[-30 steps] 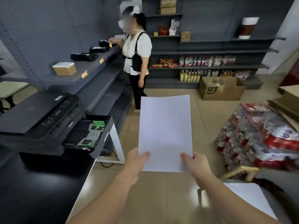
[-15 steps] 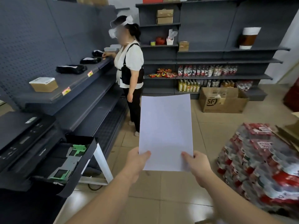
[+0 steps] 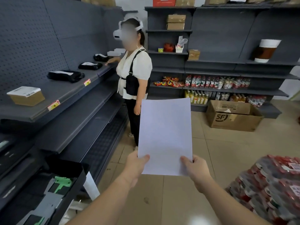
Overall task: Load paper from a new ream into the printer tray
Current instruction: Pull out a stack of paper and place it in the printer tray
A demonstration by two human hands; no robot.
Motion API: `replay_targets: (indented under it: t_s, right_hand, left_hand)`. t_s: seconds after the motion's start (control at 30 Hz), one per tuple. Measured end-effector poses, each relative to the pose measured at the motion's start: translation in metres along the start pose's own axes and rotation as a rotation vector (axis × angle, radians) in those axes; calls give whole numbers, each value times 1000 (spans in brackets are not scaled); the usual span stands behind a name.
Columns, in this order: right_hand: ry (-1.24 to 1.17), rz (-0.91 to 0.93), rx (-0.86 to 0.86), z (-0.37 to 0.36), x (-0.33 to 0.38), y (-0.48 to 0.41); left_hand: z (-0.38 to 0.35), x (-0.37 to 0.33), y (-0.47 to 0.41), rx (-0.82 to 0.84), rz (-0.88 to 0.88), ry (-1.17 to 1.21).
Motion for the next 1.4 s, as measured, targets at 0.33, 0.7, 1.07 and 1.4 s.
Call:
replay_targets:
  t_s: [0.33, 0.7, 1.07, 1.4]
  right_hand:
    - [136, 52, 282, -172, 54, -94]
    - [418, 191, 946, -424, 82, -71]
    - [670, 210, 1322, -505, 21, -4]
    - [909, 133, 1275, -526, -49, 0]
  left_hand:
    - [133, 2, -84, -350, 66, 97]
    - [281, 62, -25, -959, 205, 422]
    - [273, 127, 54, -1331, 439, 588]
    - [292, 210, 48, -1272, 616, 662]
Point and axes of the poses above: each hand's wrist, its own y-axis away from the middle knuckle, its own z-axis out of the back of the hand, x = y × z, the point moved 6 cm from there along -y, towards the middle knuckle, and after that the axes turned 1 degree about -x, right-handed, at the moved point
